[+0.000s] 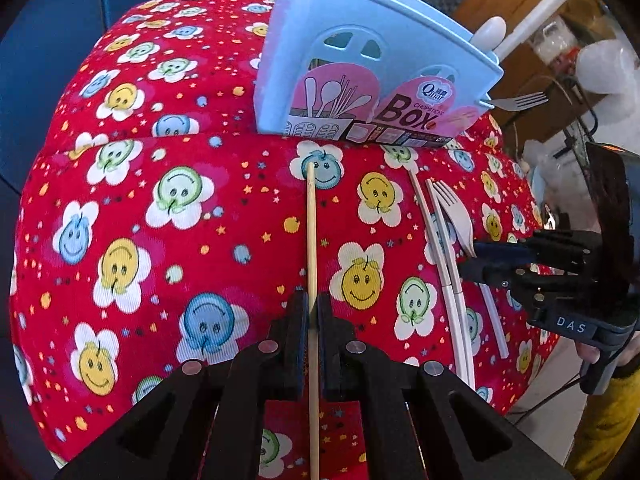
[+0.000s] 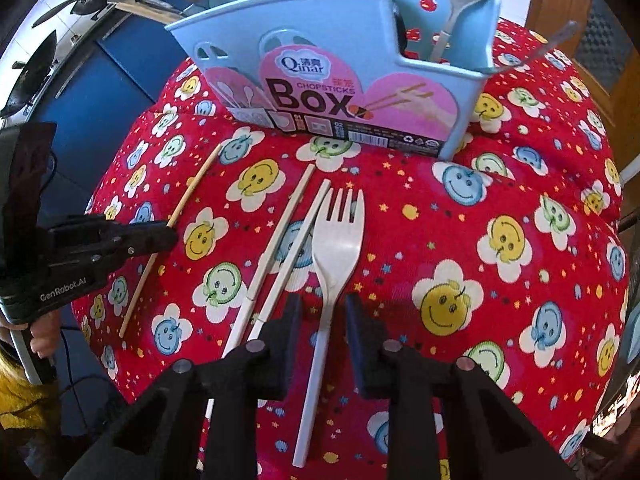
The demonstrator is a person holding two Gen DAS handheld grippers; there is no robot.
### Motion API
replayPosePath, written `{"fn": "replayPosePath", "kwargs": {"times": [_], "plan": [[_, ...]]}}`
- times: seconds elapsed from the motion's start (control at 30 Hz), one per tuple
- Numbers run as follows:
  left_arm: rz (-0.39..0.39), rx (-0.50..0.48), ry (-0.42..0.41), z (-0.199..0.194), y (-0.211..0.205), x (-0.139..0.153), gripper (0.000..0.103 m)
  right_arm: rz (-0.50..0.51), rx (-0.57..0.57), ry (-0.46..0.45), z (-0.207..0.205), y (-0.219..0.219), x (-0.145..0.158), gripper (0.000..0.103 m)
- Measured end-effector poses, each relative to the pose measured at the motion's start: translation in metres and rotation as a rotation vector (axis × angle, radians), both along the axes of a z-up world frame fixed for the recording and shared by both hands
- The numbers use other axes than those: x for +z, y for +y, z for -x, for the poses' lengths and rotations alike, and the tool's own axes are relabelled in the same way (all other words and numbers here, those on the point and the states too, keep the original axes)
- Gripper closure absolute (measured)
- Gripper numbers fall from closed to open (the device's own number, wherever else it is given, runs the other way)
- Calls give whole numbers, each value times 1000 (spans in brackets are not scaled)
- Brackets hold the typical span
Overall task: Organize utensils
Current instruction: 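Grasp another wooden chopstick with the left tool while the right tool grasps the white plastic fork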
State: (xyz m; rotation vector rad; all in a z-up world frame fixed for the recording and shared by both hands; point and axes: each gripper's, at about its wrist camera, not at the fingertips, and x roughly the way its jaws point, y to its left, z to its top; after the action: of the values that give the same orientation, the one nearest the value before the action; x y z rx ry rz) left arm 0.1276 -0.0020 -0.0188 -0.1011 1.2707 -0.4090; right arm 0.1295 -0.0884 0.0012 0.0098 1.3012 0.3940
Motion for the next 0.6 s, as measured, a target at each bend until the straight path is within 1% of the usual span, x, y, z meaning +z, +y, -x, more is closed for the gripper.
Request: {"fn": "replayPosePath", "kwargs": {"times": [0.1,0.17,0.27,0.33,0.43,0.5,0.6], "plan": [[-10,-16,8,-4,-3,1,99,11,10,-7,0,0,0,83],[-13,-20,9,-6,-3,2,99,20,9,-22,0,-1,-1,91],[-6,-14,-16,-4,-2,2,99,-7,-10,-43,1,-6,-2,94],[12,-8,-48,2,-1,3,99,-28,-20,-68,4,-9,-2,94],[62,-10,-128,16,0,9,99,-83,-52,-115,13,-18,-2,94],[117,2,-189,28,2,17,99,-125,-77,-145,18,-25,0,94],[160,20,-287,41,1,29,99,-190,-120,-218,30,-38,5,94]]}}
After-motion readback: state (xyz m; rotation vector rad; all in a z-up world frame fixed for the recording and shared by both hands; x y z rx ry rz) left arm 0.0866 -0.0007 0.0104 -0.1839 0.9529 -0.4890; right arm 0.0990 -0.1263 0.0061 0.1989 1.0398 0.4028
